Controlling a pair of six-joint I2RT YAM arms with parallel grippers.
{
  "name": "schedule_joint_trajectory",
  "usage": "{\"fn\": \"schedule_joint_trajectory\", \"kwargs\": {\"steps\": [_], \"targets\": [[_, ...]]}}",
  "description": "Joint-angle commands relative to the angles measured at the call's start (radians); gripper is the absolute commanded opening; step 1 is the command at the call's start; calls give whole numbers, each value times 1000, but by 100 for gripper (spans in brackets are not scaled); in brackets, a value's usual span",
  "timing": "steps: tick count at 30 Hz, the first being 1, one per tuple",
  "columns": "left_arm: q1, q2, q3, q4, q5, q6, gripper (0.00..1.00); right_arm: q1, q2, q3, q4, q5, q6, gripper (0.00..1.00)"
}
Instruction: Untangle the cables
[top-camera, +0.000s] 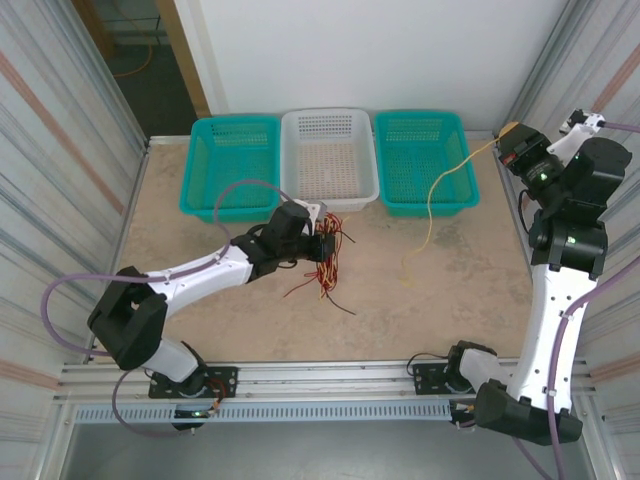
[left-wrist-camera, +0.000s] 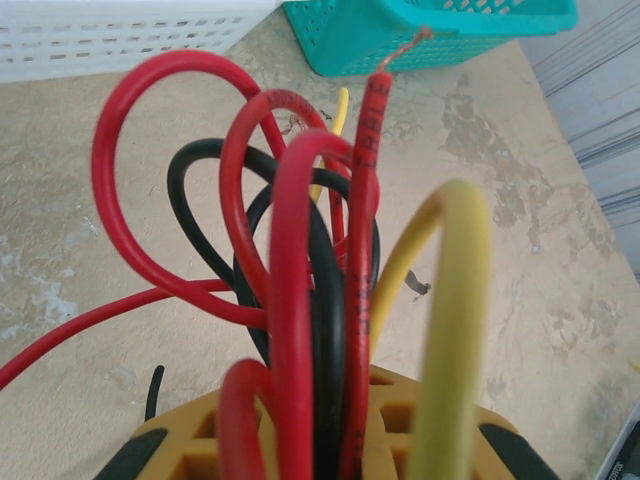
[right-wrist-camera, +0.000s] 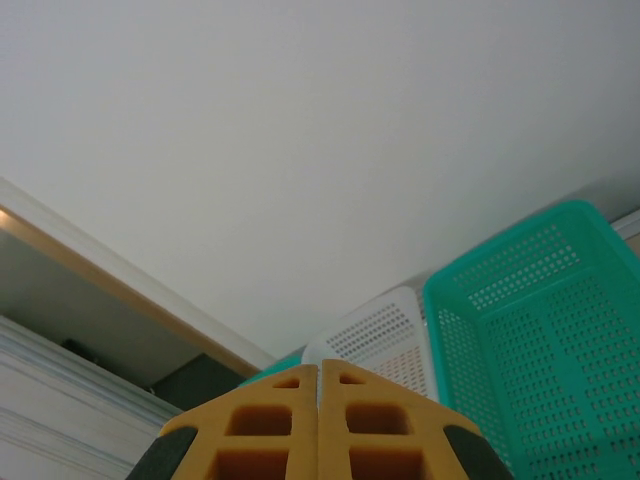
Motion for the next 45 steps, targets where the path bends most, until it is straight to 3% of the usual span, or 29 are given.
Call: {"fn": "schedule_joint_trajectory", "kwargs": {"steps": [1, 4, 7, 8, 9, 11, 12, 16, 21, 25, 32, 38, 45], "targets": [[-2, -7, 35, 25, 22, 25, 0, 17, -12, 5, 3, 2, -40, 0], [-4, -4, 69, -55, -38, 4, 0, 27, -14, 5, 6, 3, -45, 0], [-4, -6, 69, -59, -28, 12, 0, 36, -15, 6, 8, 2, -50, 0], [-3, -6, 74, -61, -1, 22, 6, 38, -14, 7, 8, 1, -53, 0], [-4, -10, 75, -53, 33, 37, 19, 41, -14, 8, 6, 1, -54, 0], [-5, -46, 43, -1, 84, 49, 96, 47, -14, 9, 5, 0, -60, 0], [-4, -69, 21, 32, 97, 56, 99, 51, -14, 8, 6, -1, -62, 0], [-5, -170, -16, 49, 71, 118, 99, 66, -17, 7, 9, 0, -65, 0], [1, -307, 81, -126, -46, 231, 99, 121, -8, 19, 6, 7, -63, 0], [13, -406, 158, -107, 59, 355, 99, 251, 27, 39, 5, 40, -69, 0], [12, -319, 282, -64, 283, 397, 96, 524, 99, 88, 38, 149, -102, 0], [12, -252, 316, 4, 352, 406, 68, 641, 166, 137, 67, 153, -92, 0], [13, -225, 345, -8, 390, 452, 49, 714, 214, 164, 98, 155, -77, 0]]}}
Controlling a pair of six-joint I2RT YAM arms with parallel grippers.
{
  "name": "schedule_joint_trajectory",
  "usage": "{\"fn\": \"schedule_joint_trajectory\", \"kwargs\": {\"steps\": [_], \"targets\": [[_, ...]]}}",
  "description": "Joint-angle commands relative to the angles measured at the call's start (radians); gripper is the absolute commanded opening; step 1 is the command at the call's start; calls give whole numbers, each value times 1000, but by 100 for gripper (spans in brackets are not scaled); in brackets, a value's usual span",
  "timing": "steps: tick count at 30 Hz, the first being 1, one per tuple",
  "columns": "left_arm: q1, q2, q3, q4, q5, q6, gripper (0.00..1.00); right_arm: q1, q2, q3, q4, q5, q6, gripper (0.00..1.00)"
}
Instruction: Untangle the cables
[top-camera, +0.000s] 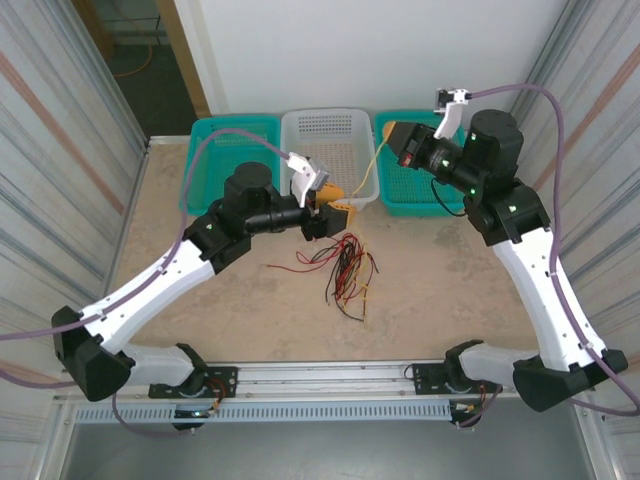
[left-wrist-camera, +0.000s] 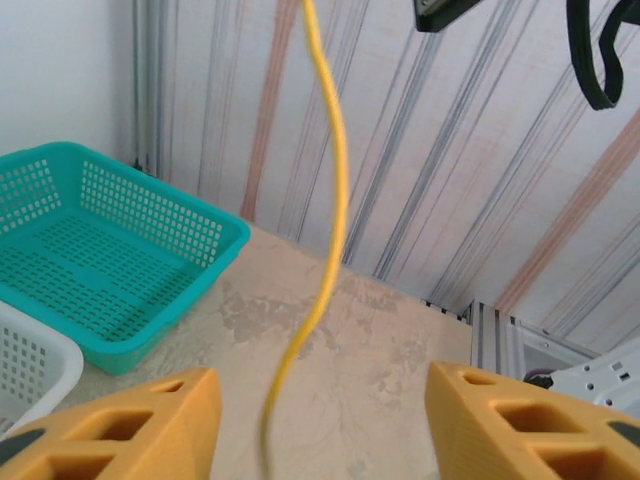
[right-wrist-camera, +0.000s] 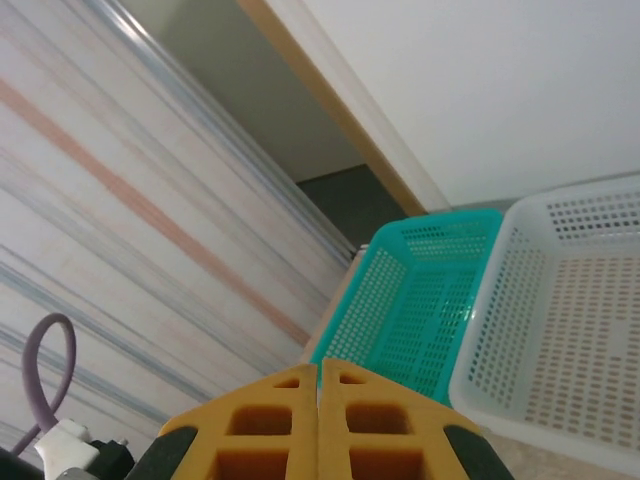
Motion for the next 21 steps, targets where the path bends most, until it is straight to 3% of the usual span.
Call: {"fn": "schedule_joint_trajectory", "kwargs": {"steps": [1, 4, 6, 12, 18, 19, 21], "targets": [[3, -19, 42, 30, 50, 49, 43, 26, 14, 38, 45, 20, 0, 0], [10, -22, 41, 23, 32, 51, 17, 42, 22, 38, 50, 22, 2, 0], [13, -24, 43, 18, 23, 41, 8, 48, 27, 38, 53, 21, 2, 0], [13, -25, 33, 24, 10, 53, 1, 57, 34, 40, 61, 16, 7, 0], [26, -38, 5, 51, -38, 62, 0, 59, 34, 41, 42, 31, 0, 0], [36, -46, -6, 57, -51, 59, 0, 58, 30, 43, 28, 47, -11, 7], [72, -60, -20, 65, -110, 25, 0, 56, 14, 35, -6, 104, -39, 31]]}}
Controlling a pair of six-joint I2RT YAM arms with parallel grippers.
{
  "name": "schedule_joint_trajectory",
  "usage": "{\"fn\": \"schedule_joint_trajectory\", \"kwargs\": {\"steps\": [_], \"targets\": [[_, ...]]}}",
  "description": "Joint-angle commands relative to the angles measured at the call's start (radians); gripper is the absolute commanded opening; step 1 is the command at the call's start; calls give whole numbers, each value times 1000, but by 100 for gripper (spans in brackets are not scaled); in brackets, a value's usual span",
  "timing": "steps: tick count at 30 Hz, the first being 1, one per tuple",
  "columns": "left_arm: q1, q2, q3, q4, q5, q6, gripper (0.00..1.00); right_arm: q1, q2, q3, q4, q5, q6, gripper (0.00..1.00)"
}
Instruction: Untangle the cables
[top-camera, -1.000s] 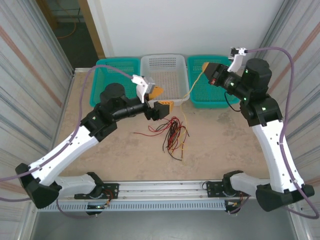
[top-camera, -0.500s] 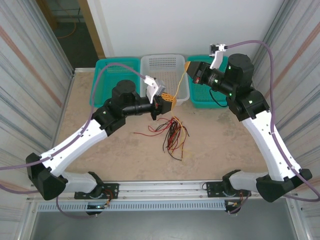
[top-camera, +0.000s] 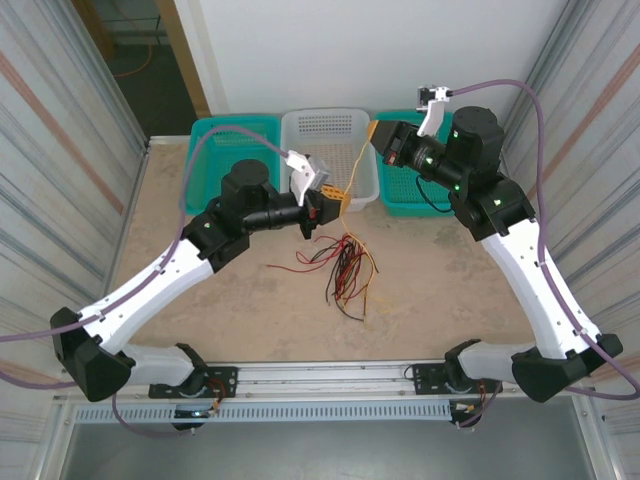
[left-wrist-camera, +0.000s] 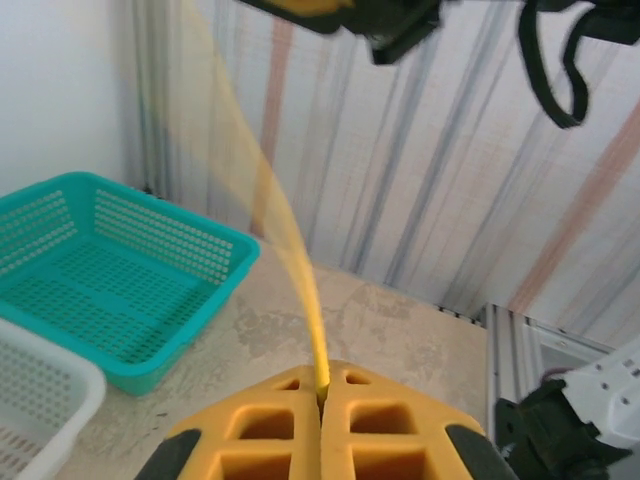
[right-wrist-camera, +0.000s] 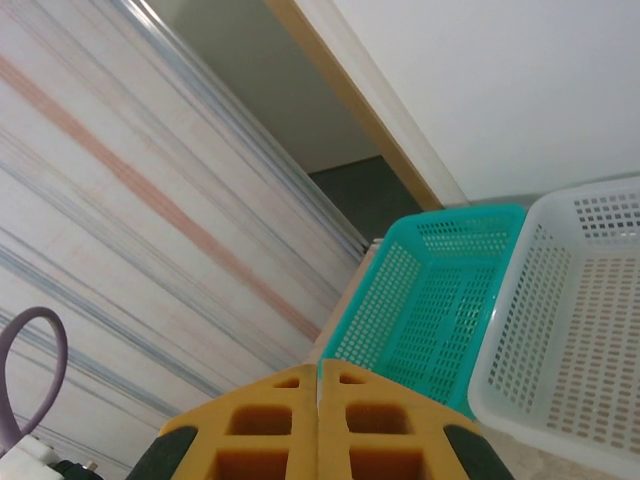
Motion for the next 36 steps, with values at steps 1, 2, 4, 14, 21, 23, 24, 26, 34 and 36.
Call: {"fn": "schedule_joint_trajectory", "kwargs": {"steps": [1, 2, 4, 14, 21, 23, 24, 26, 34, 36], "targets": [[71, -51, -14, 44, -123, -38, 0, 4, -31, 18, -45, 88, -52, 48], [102, -59, -12, 32, -157, -54, 0, -6, -43, 6, -69, 115, -66, 59], [152, -82, -16, 19, -268, -69, 0, -37, -66, -23, -112, 142, -78, 64], [587, 86, 113, -30, -368, -121, 0, -108, -213, -321, -168, 84, -58, 64], [746, 274, 258, -29, -343, -75, 0, -106, -314, -463, -177, 62, -18, 63], [770, 319, 295, -41, -343, -68, 0, -104, -327, -484, -184, 57, -13, 63], [781, 348, 321, -53, -326, -63, 0, -104, -331, -492, -189, 55, -11, 63], [790, 397, 366, -95, -323, -45, 0, -102, -335, -504, -195, 53, -9, 63], [789, 538, 442, -188, -236, -13, 4, -99, -339, -523, -194, 65, -8, 62], [789, 559, 439, -188, -228, -18, 8, -98, -335, -522, -192, 62, -6, 62]]}}
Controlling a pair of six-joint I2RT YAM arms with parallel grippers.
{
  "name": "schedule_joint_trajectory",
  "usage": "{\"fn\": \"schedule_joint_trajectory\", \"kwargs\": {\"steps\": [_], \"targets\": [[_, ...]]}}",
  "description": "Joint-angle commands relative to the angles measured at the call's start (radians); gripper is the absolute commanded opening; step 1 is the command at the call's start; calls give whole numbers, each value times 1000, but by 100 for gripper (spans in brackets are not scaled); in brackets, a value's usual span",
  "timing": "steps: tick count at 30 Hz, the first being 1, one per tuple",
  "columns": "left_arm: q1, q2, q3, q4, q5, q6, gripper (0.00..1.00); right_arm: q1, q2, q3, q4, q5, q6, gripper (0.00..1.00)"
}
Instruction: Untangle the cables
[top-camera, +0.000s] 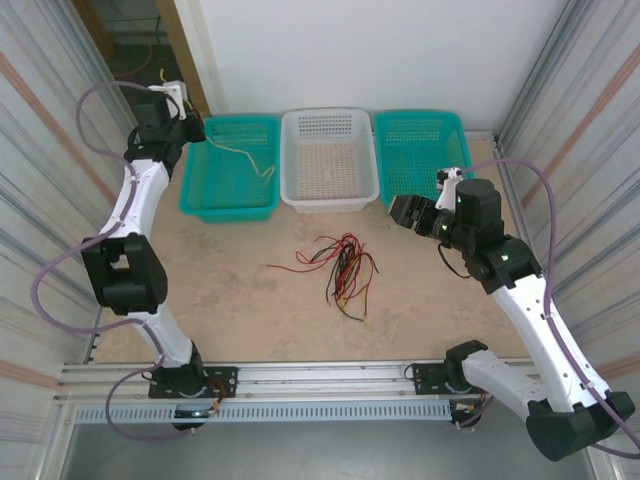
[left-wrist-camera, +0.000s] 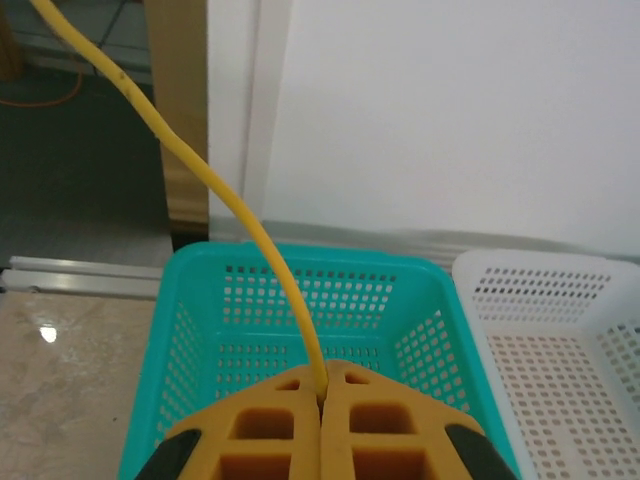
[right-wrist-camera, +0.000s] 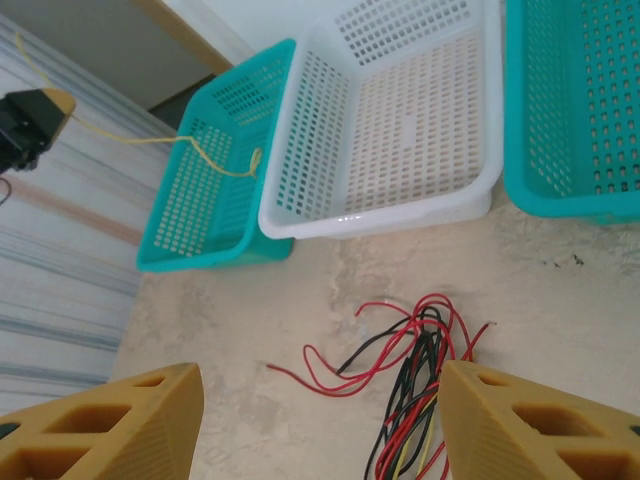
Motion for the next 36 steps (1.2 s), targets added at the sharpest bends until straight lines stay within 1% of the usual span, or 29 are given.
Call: {"fn": "schedule_joint_trajectory", "kwargs": {"steps": [1, 2, 4, 5, 6, 8, 9, 14, 16, 20, 25, 28, 29, 31, 34, 36], "targets": [[-5, 35, 29, -48, 52, 22, 11, 10, -7, -7, -7, -12, 14, 62], [-6, 46, 34, -53, 57, 22, 13, 9, -6, -7, -6, -12, 15, 62], [-10, 66, 47, -73, 58, 35, 23, 9, -8, -9, -9, -11, 15, 62], [-12, 75, 54, -82, 60, 39, 28, 9, -8, -8, -11, -9, 15, 62], [-12, 83, 61, -91, 66, 47, 38, 9, -9, -8, -13, -6, 15, 62], [-12, 92, 68, -107, 64, 55, 49, 11, -11, -11, -16, -4, 14, 62], [-12, 93, 68, -113, 65, 59, 53, 10, -11, -11, -15, -2, 15, 62], [-12, 54, 47, -111, 60, 61, 64, 17, -1, -14, -9, 0, 21, 62], [-14, 37, 48, -121, 55, 61, 66, 24, 3, -14, -1, 2, 23, 62], [-14, -42, 19, -115, 32, 32, 65, 44, 17, -14, 10, 12, 26, 62], [-35, -214, -120, -61, -9, -70, 60, 83, 31, -20, 10, 57, 26, 64], [-76, -318, -208, -90, -1, -117, 60, 109, 54, -33, -9, 101, 26, 65], [-100, -347, -232, -124, 10, -128, 60, 117, 55, -42, -14, 112, 28, 65], [-161, -410, -296, -152, 19, -135, 56, 133, 99, -69, -5, 123, 37, 64], [-304, -511, -425, -159, -17, -131, 56, 155, 129, -130, 41, 127, 65, 64], [-419, -568, -505, -169, -50, -112, 57, 169, 165, -170, 76, 119, 91, 63]]}}
